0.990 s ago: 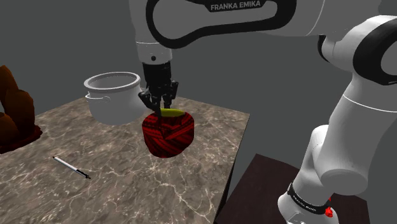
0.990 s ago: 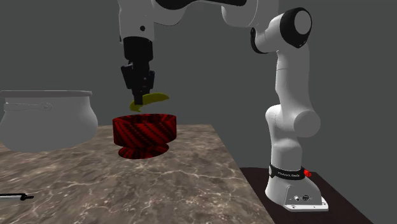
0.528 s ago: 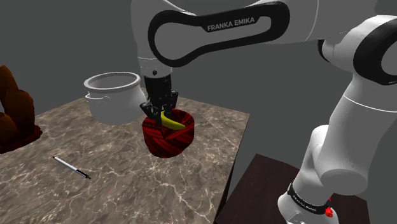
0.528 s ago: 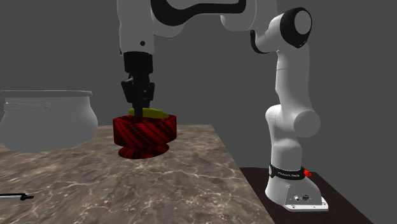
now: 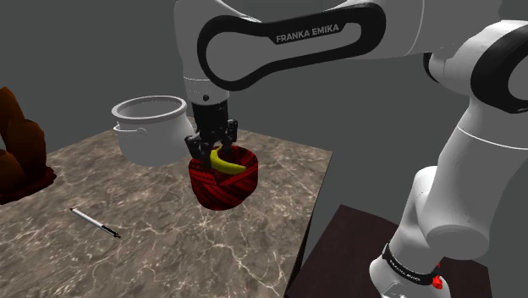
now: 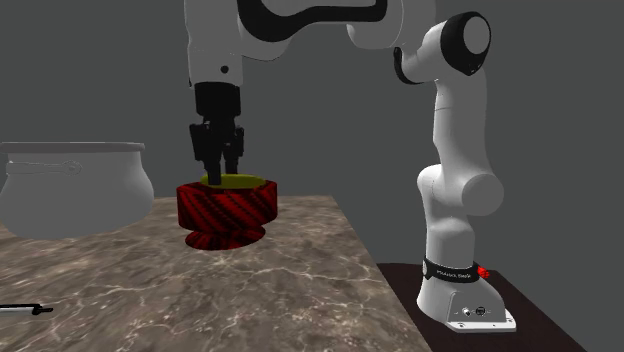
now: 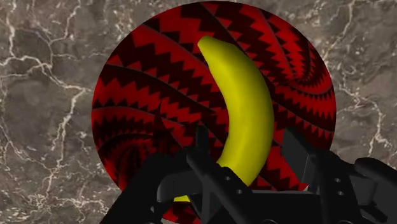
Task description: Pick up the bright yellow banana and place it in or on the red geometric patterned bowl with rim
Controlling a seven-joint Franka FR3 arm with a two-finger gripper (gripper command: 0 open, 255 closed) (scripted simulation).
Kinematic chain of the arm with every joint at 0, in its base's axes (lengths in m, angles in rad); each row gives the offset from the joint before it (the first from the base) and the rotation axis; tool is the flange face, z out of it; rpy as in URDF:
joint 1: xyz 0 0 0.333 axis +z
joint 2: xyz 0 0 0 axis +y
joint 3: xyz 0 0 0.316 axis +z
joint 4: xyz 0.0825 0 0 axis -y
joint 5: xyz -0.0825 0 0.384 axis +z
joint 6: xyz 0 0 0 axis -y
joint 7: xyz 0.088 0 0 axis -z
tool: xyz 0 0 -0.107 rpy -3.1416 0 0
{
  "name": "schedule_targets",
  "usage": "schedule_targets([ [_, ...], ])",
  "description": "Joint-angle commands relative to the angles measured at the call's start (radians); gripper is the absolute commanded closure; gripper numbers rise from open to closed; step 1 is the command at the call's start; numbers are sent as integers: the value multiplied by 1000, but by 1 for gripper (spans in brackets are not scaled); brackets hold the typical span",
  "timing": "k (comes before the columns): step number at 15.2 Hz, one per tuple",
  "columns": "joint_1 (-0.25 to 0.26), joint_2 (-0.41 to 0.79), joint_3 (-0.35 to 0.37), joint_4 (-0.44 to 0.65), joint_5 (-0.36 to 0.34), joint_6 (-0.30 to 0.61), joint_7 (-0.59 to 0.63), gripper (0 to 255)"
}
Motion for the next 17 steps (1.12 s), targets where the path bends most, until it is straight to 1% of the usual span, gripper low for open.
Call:
schedule_targets([
  [1,0,0,0,0,0,0,0,0],
  [5,0,0,0,0,0,0,0,0],
  [9,2,15,2,145,-4,-130,3,0],
  [17,2,15,2,144,-4,-130,3,0],
])
